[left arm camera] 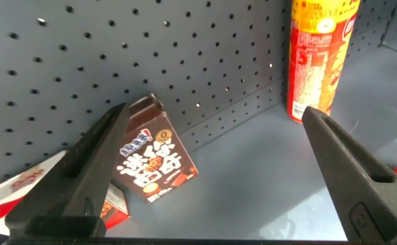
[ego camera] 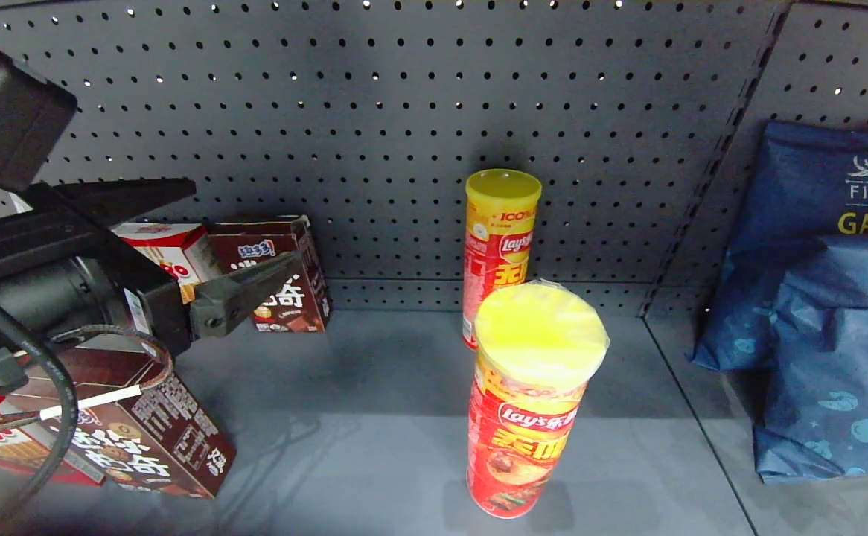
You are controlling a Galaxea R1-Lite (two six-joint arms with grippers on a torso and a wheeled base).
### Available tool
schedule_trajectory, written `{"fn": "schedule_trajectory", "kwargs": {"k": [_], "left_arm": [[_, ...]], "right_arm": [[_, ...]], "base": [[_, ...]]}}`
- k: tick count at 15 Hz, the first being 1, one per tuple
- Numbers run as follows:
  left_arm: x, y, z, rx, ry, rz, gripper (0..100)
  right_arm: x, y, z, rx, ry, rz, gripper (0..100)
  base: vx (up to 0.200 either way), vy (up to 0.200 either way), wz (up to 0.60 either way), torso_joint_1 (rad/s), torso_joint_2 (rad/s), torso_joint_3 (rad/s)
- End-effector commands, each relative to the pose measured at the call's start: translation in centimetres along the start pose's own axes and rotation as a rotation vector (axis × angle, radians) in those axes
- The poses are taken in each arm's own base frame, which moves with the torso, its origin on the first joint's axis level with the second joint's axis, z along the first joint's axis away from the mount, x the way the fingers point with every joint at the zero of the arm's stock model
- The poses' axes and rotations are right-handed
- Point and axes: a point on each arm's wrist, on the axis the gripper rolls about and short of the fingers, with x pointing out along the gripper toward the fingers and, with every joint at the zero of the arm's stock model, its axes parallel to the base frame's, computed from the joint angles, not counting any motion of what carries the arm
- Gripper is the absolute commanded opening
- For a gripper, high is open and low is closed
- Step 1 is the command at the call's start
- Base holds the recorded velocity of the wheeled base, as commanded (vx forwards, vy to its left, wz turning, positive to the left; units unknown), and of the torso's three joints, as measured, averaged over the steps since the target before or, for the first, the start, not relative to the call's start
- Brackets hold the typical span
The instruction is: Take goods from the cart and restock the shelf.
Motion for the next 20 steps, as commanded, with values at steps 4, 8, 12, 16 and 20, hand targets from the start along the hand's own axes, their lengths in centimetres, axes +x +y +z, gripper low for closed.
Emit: {"fn": "schedule_trajectory", "kwargs": {"k": [4,8,12,16,20], "left_arm": [[-0.3,0.1,0.4,0.003,-0.017,0.005,100],[-0.1,0.0,0.5,0.004,-0.019,-0.001,100],[-0.1,0.1,0.9,0.003,-0.032,0.003,100],[-1.6,-0.6,2.2,0.034,-0.106,-0.047,100],[-6.0,0.1,2.7,0.0,-0.177,0.024,100]], "right_arm": [[-6.6,2.1,-14.9,-0.005,-0.074,-0.518,100],[-6.6,2.1,-16.3,0.088,0.051,-0.57,100],[-6.6,2.1,-16.3,0.089,0.048,-0.59,100],[-6.6,2.1,-16.3,0.087,0.048,-0.59,100],[-6.6,2.1,-16.3,0.087,0.048,-0.59,100]], "base": [[0.0,0.0,0.0,0.0,0.0,0.0],[0.0,0.0,0.0,0.0,0.0,0.0],[0.0,0.0,0.0,0.0,0.0,0.0],[0.0,0.0,0.0,0.0,0.0,0.0],[0.0,0.0,0.0,0.0,0.0,0.0]]}}
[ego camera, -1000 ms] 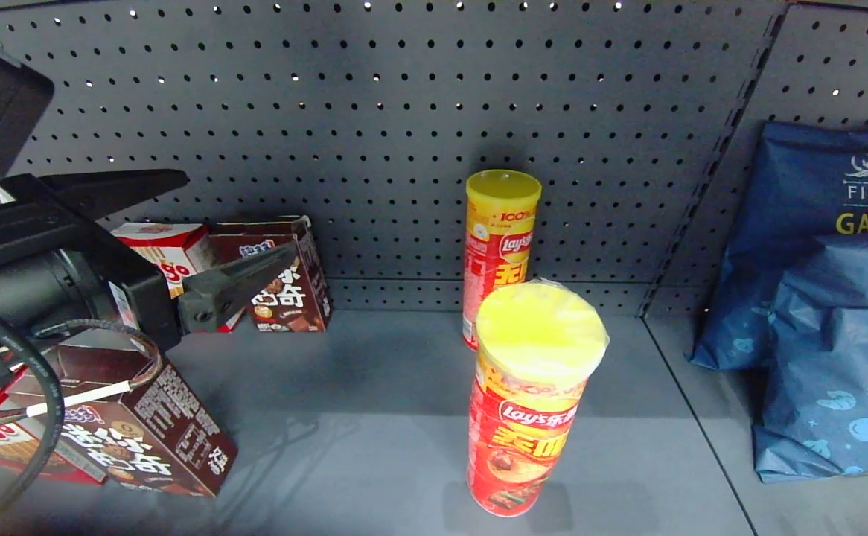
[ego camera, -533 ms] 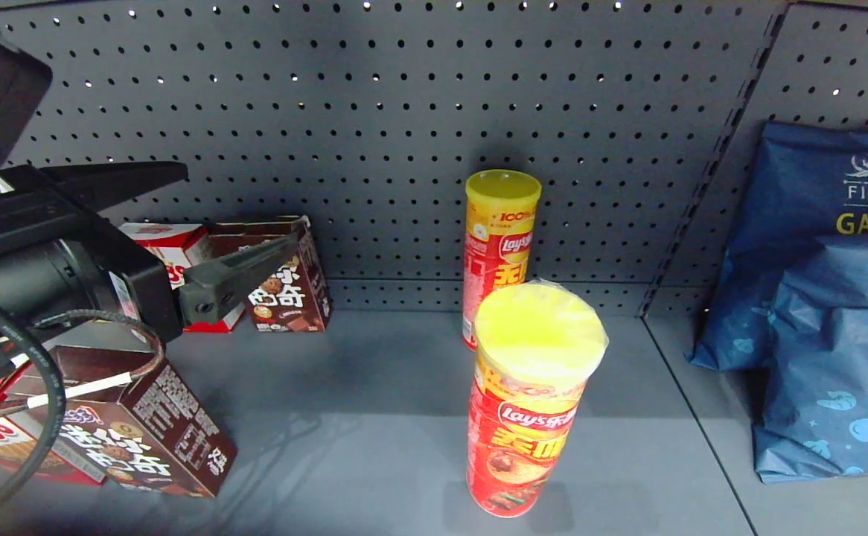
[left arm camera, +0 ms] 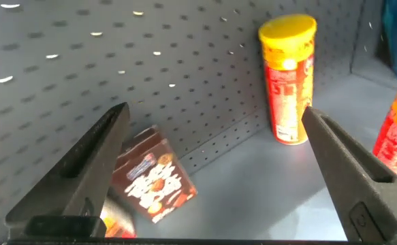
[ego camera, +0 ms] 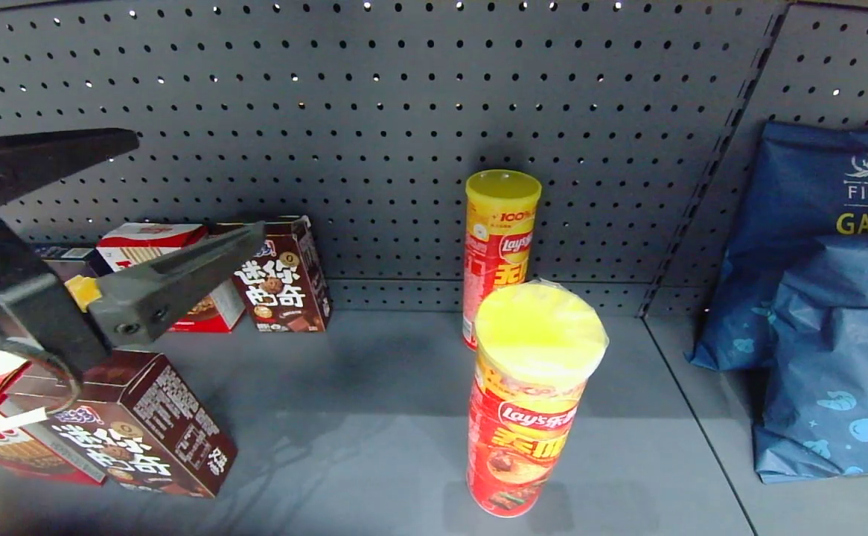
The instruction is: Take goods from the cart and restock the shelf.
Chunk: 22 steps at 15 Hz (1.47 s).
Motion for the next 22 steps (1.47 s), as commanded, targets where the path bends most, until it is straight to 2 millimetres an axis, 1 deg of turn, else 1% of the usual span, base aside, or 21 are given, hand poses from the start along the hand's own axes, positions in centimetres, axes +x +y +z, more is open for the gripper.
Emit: {"fn": "schedule_trajectory", "kwargs": {"k": [1,2,4,5,6,9,10,11,12,13,14,15,16,17,20,21,22], "left_arm": [[-4.3,1.1,0.7,-0.073,-0.072,0.069,100],[-5.9,1.4,0.5,-0.079,-0.067,0.088,100],[-8.0,1.6,0.6,-0.071,-0.017,0.063,100],[-10.3,1.9,-0.5,-0.064,0.043,0.13,100],[-11.7,2.0,-0.9,-0.053,0.027,0.167,100],[-14.6,0.4,-3.7,-0.003,-0.013,0.203,100],[-16.7,-1.3,-5.0,0.014,-0.008,0.265,100],[-18.3,-2.9,-6.3,0.011,-0.009,0.329,100],[-18.4,-3.0,-6.4,0.008,-0.009,0.331,100],[-19.5,-4.7,-9.7,-0.019,-0.017,0.353,100],[-19.5,-5.2,-11.7,-0.018,-0.005,0.35,100],[-19.1,-5.1,-12.4,-0.017,-0.008,0.35,100],[-18.1,-5.2,-15.2,-0.005,-0.034,0.357,100],[-17.8,-5.3,-16.6,-0.005,-0.034,0.35,100],[-17.8,-5.8,-18.5,-0.063,0.148,0.311,100],[-17.9,-6.1,-19.3,-0.101,0.235,0.286,100],[-18.0,-6.1,-19.2,-0.09,0.246,0.279,100]], "right_arm": [[0.0,0.0,0.0,0.0,0.005,0.0,100],[0.0,0.0,0.0,0.0,0.005,0.0,100],[0.0,0.0,0.0,0.0,0.005,0.0,100],[0.0,0.0,0.0,-0.001,0.005,0.0,100],[0.0,0.0,0.0,0.0,0.005,0.0,100],[0.0,0.0,0.0,0.0,0.005,0.0,100],[0.0,0.0,0.0,0.0,0.005,0.0,100],[0.0,0.0,0.0,0.0,0.005,0.0,100],[0.0,0.0,0.0,0.0,0.005,0.0,100],[0.0,0.0,0.0,0.0,0.005,0.0,100],[0.0,0.0,0.0,-0.001,0.005,0.0,100],[0.0,0.0,0.0,0.0,0.005,0.0,100],[0.0,0.0,0.0,0.0,0.005,0.0,100],[0.0,0.0,0.0,-0.001,0.005,0.0,100],[0.0,0.0,0.0,0.0,0.005,0.002,100],[0.0,0.0,0.0,0.0,0.005,0.0,100],[0.0,0.0,0.0,0.0,0.005,0.0,100]], "base": [[0.0,0.0,0.0,0.0,0.0,0.0],[0.0,0.0,0.0,0.0,0.0,0.0],[0.0,0.0,0.0,0.0,0.0,0.0],[0.0,0.0,0.0,0.0,0.0,0.0],[0.0,0.0,0.0,0.0,0.0,0.0],[0.0,0.0,0.0,0.0,0.0,0.0],[0.0,0.0,0.0,0.0,0.0,0.0],[0.0,0.0,0.0,0.0,0.0,0.0],[0.0,0.0,0.0,0.0,0.0,0.0],[0.0,0.0,0.0,0.0,0.0,0.0],[0.0,0.0,0.0,0.0,0.0,0.0],[0.0,0.0,0.0,0.0,0.0,0.0],[0.0,0.0,0.0,0.0,0.0,0.0],[0.0,0.0,0.0,0.0,0.0,0.0],[0.0,0.0,0.0,0.0,0.0,0.0],[0.0,0.0,0.0,0.0,0.0,0.0],[0.0,0.0,0.0,0.0,0.0,0.0]]}}
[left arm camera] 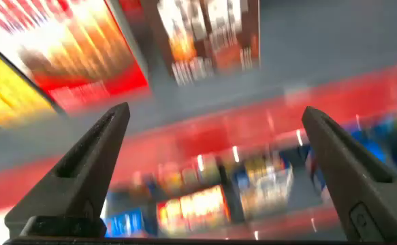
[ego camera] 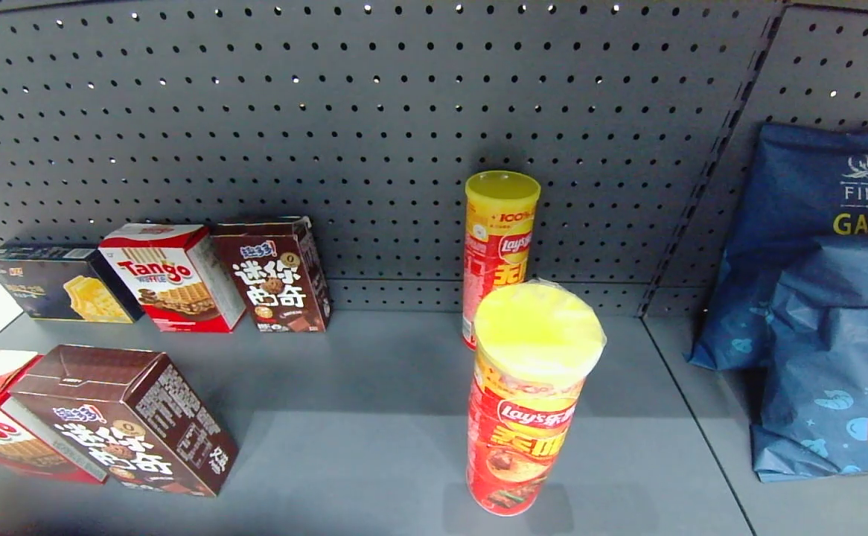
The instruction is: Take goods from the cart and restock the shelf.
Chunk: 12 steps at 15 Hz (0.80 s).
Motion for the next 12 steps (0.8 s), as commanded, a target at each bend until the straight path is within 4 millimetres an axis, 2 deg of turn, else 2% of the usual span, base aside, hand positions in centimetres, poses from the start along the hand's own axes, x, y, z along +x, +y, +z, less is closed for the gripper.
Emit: {"fn": "schedule_trajectory", "kwargs": {"k": [1,3,6,9,10,12], "left_arm": [[-0.09,0.02,0.14,0.012,-0.021,0.003,100],[-0.09,0.02,0.13,-0.02,-0.015,0.003,100],[0.0,0.04,0.06,-0.198,-0.033,0.013,100],[0.01,0.23,-0.02,-0.207,-0.024,0.102,100],[0.01,0.26,-0.48,-0.202,0.029,0.155,100],[-0.01,0.31,-0.56,-0.211,0.036,0.181,100]], "right_arm": [[0.03,0.0,0.02,-0.001,0.003,0.0,100],[0.03,0.0,0.02,-0.001,0.003,0.0,100],[0.03,0.01,0.0,-0.002,0.005,0.0,100],[0.02,0.01,0.01,-0.003,0.002,0.003,100],[0.1,-0.02,0.05,-0.005,0.011,0.021,100],[0.31,-0.18,0.11,-0.015,0.04,0.137,100]], "base": [[0.0,0.0,0.0,0.0,0.0,0.0],[0.0,0.0,0.0,0.0,0.0,0.0],[0.0,0.0,0.0,0.0,0.0,0.0],[0.0,0.0,0.0,0.0,0.0,0.0],[0.0,0.0,0.0,0.0,0.0,0.0],[0.0,0.0,0.0,0.0,0.0,0.0]]}}
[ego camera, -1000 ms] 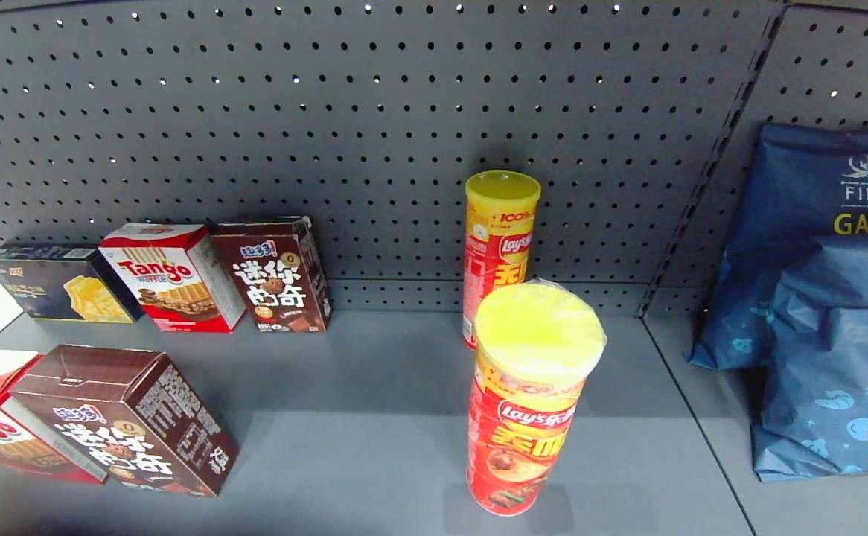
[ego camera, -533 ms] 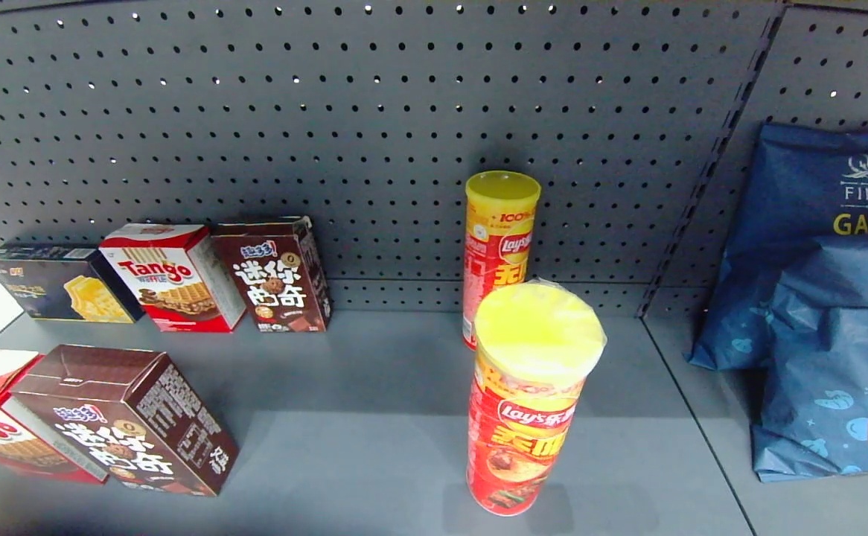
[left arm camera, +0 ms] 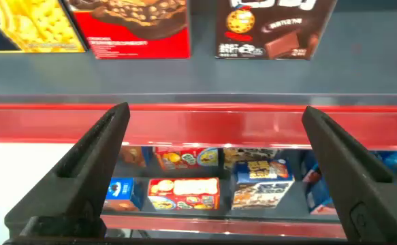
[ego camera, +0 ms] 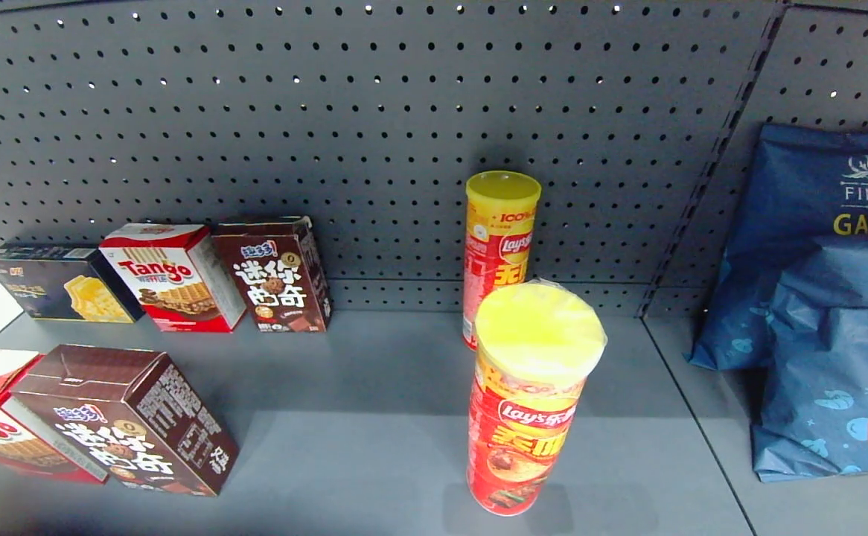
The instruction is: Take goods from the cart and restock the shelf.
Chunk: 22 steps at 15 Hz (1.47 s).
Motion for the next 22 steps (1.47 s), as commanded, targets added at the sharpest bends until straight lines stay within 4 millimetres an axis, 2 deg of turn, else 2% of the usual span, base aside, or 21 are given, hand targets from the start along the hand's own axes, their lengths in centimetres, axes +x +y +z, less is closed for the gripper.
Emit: {"fn": "schedule_trajectory", "kwargs": {"k": [1,2,5,22], "left_arm": [[0.05,0.0,-0.02,-0.003,0.007,0.0,100],[0.05,0.0,-0.02,-0.006,0.007,-0.003,100],[0.05,0.0,-0.02,-0.006,0.007,-0.003,100],[0.05,0.0,-0.02,-0.006,0.007,-0.003,100]], "right_arm": [[-0.08,-0.18,-0.02,-0.009,-0.01,0.115,100],[-0.5,-0.3,-0.16,-0.008,-0.066,0.152,100],[-0.71,-0.34,-0.25,-0.008,-0.092,0.162,100],[-0.71,-0.34,-0.25,-0.008,-0.092,0.162,100]], "base": [[0.0,0.0,0.0,0.0,0.0,0.0],[0.0,0.0,0.0,0.0,0.0,0.0],[0.0,0.0,0.0,0.0,0.0,0.0],[0.0,0.0,0.0,0.0,0.0,0.0]]}}
